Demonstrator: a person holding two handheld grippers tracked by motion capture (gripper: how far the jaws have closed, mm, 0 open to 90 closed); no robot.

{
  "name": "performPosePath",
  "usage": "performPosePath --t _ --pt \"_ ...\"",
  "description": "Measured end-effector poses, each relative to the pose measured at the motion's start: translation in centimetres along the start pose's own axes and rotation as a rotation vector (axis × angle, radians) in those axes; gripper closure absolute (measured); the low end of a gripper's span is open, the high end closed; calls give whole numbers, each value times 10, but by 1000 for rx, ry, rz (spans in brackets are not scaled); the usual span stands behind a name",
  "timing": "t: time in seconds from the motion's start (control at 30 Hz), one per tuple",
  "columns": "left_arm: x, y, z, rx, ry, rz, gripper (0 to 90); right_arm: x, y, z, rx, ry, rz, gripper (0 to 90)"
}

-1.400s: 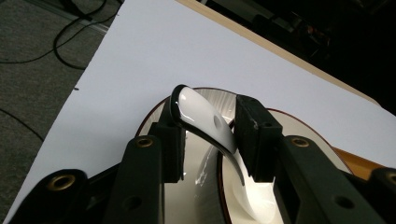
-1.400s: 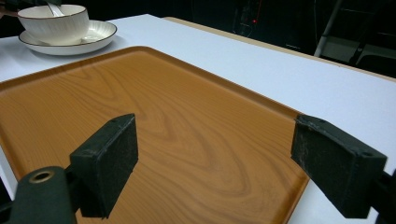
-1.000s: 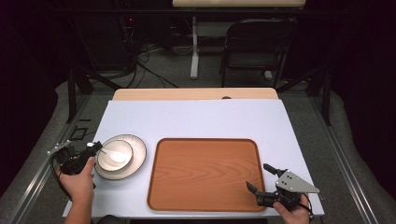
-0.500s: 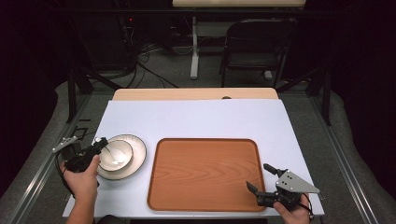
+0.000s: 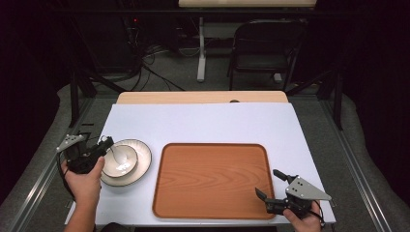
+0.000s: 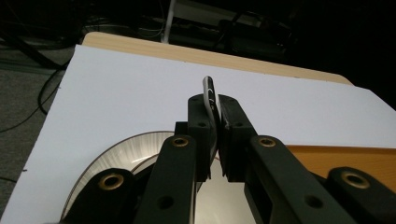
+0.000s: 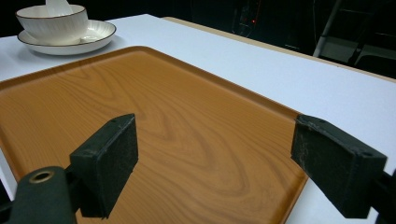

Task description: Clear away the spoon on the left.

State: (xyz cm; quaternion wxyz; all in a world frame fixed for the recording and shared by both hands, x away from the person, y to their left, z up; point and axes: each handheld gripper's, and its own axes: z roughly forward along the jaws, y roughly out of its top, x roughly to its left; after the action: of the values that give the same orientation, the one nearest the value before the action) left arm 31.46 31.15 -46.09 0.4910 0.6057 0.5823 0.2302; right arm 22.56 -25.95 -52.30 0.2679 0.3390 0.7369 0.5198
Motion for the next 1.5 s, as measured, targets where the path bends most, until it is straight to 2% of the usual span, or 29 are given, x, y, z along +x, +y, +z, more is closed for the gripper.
performPosePath --t 0.33,0.5,0.73,0.97,1.13,1.17,1.5 --pt "-6 16 -13 0 -1 28 848 0 0 0 0 -1 -1 143" --pt "-9 22 -19 3 -23 39 848 0 0 0 0 -2 -1 143" --pt "-18 29 -24 33 -57 72 848 0 0 0 1 -2 -2 143" --pt "-38 36 -26 74 -117 134 848 0 0 0 -1 -2 -2 143" --pt "-48 38 -26 86 -149 158 848 0 0 0 -2 -3 -2 143" --pt "-54 38 -25 94 -166 170 848 0 0 0 -2 -2 -1 143" --pt "-80 39 -22 126 -239 224 848 0 0 0 -2 0 0 143"
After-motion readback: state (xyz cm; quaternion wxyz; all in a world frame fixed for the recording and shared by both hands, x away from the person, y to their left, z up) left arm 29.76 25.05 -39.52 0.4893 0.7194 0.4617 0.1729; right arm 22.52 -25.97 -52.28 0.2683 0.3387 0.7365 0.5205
